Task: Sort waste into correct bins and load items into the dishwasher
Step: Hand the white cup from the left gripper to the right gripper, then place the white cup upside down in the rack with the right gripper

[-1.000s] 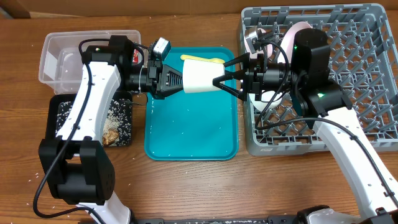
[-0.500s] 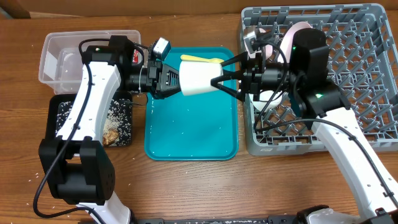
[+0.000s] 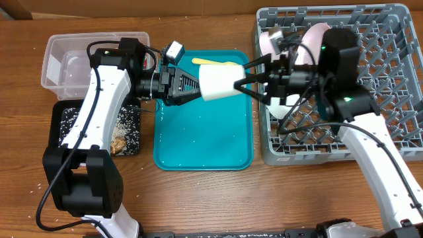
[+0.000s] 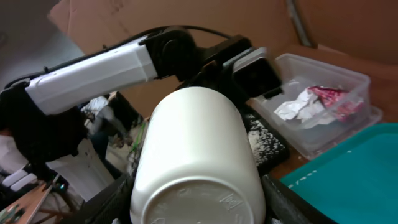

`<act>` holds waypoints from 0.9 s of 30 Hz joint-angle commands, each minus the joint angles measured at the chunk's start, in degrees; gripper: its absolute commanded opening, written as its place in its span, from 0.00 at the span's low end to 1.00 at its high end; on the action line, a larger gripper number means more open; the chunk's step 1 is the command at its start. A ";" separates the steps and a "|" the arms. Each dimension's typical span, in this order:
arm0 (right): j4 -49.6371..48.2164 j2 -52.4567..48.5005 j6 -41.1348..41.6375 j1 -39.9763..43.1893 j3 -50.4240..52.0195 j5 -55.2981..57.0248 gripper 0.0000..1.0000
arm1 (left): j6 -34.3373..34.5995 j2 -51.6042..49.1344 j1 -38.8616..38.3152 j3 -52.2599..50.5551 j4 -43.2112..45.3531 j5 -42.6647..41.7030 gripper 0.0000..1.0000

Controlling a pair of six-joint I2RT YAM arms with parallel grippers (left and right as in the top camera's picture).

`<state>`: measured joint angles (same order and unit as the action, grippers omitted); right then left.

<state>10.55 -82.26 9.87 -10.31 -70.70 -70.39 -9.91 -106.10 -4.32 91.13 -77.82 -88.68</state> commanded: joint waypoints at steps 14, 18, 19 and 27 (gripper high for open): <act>34.73 5.03 -1.42 12.31 -5.27 31.98 0.33 | -0.79 0.04 -0.22 0.94 7.34 16.76 0.34; 52.09 6.51 -1.33 11.06 -12.28 52.63 0.33 | -0.76 0.04 -0.28 0.94 11.41 33.07 0.37; 54.93 6.49 -1.11 10.62 -13.31 56.02 0.33 | -0.55 0.04 -0.44 0.94 12.07 36.83 0.37; 65.75 4.55 4.85 4.55 -13.70 70.55 0.33 | 10.14 0.02 -3.74 0.92 16.74 64.30 0.40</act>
<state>75.02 -76.53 11.05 -3.14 -83.37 -9.89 -5.10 -106.10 -6.28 91.13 -62.13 -39.00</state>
